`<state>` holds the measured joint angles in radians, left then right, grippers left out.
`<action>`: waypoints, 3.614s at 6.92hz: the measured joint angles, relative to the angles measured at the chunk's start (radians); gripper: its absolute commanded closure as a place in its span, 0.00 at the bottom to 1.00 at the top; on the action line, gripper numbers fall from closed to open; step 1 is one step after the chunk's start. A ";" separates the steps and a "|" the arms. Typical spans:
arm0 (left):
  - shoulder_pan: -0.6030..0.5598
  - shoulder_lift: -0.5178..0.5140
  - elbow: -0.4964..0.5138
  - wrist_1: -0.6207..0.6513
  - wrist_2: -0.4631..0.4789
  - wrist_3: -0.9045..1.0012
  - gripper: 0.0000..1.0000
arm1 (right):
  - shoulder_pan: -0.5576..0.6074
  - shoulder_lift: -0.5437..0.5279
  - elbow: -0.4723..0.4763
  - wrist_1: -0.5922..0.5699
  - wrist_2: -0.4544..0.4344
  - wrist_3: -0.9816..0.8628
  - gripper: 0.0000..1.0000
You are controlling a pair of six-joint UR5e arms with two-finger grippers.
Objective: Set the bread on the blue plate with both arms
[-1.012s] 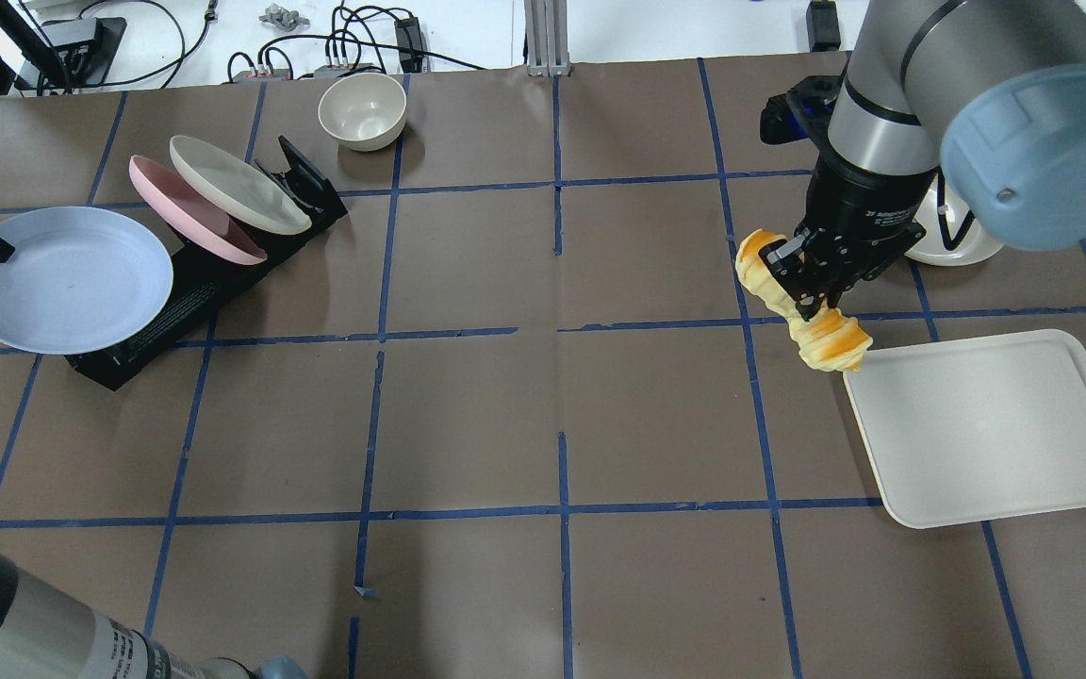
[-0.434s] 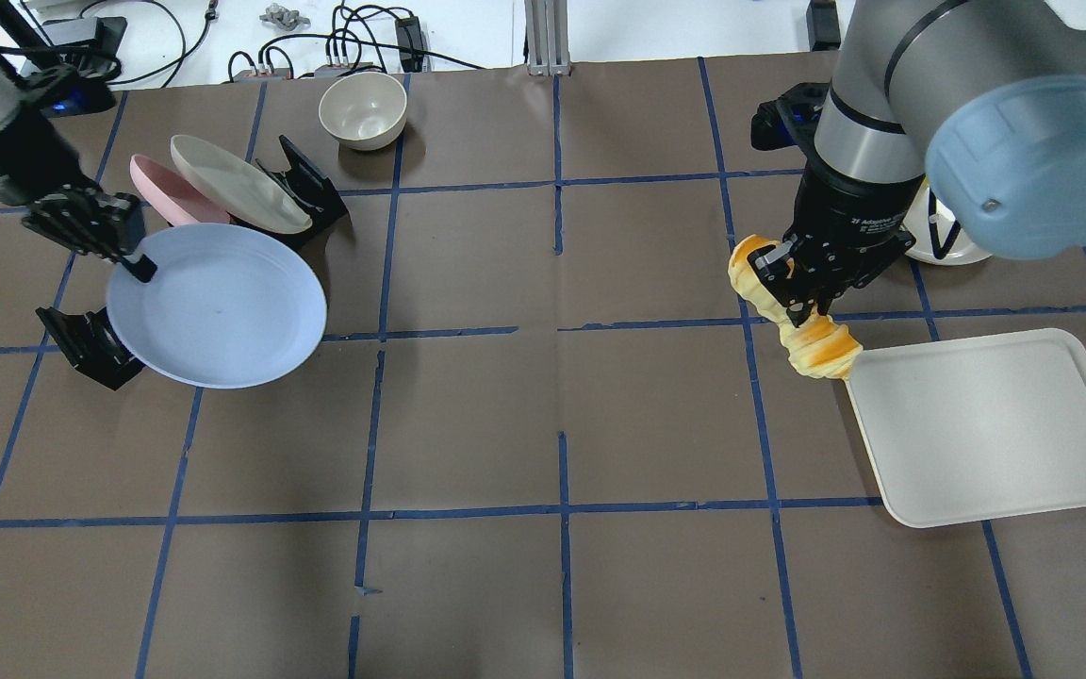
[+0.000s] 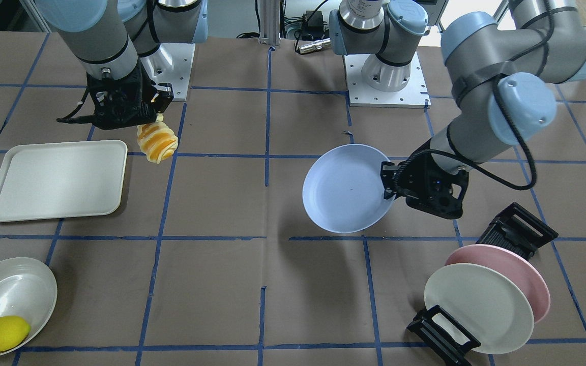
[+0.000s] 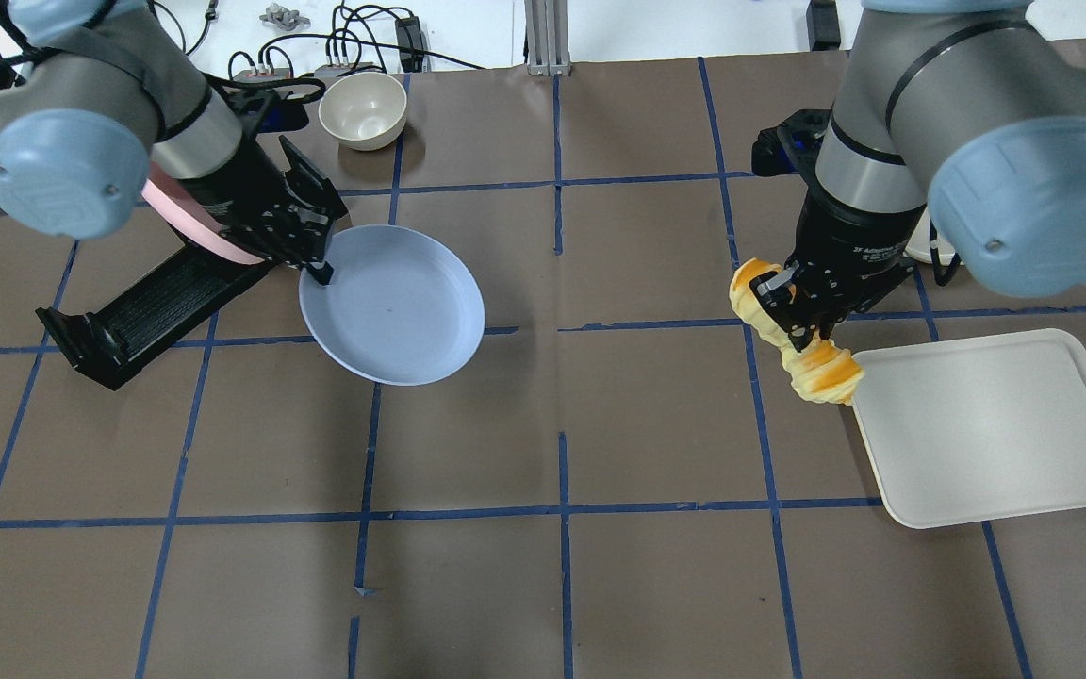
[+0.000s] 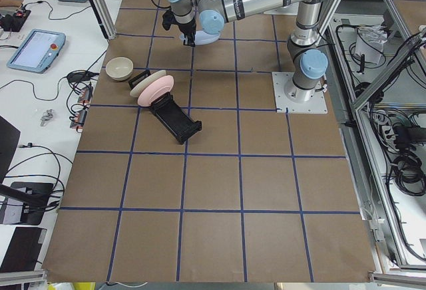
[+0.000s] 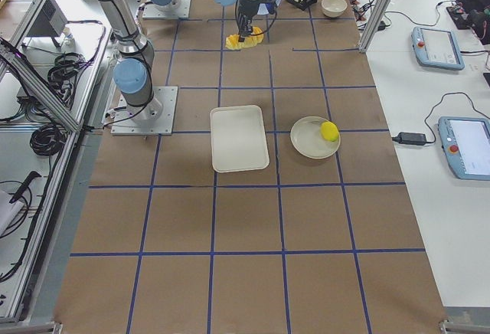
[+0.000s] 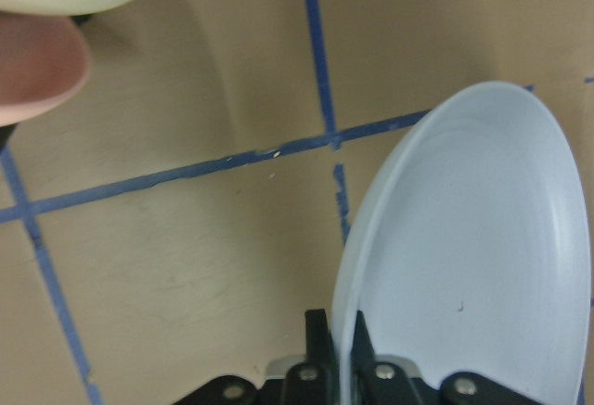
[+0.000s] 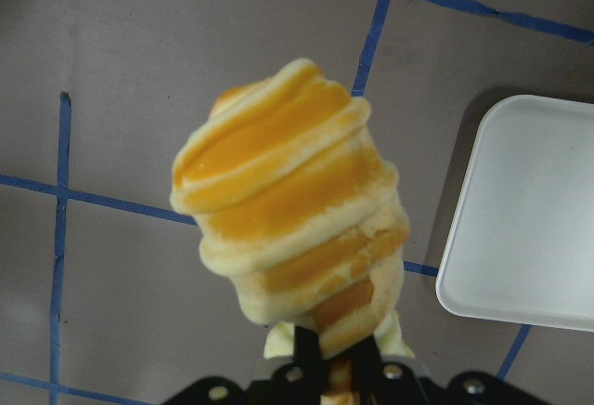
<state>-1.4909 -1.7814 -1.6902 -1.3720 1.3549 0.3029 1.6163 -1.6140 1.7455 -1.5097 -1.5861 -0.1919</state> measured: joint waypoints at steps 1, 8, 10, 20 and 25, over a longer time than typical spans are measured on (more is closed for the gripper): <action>-0.043 -0.025 -0.034 0.090 -0.041 -0.059 0.90 | 0.000 -0.005 0.005 -0.001 0.000 -0.001 0.78; -0.224 -0.207 -0.092 0.420 -0.096 -0.324 0.00 | 0.052 0.106 -0.014 -0.189 0.035 0.048 0.77; -0.205 -0.188 -0.080 0.417 -0.091 -0.363 0.00 | 0.136 0.272 -0.063 -0.361 0.038 0.148 0.77; -0.074 0.154 0.091 -0.173 0.195 -0.355 0.00 | 0.334 0.571 -0.216 -0.552 0.027 0.459 0.17; -0.057 0.155 0.172 -0.197 0.196 -0.357 0.00 | 0.057 0.325 -0.197 -0.313 0.024 0.183 0.12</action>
<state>-1.5474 -1.6263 -1.5181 -1.5691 1.5513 -0.0538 1.6731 -1.2886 1.5483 -1.8229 -1.5626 -0.0087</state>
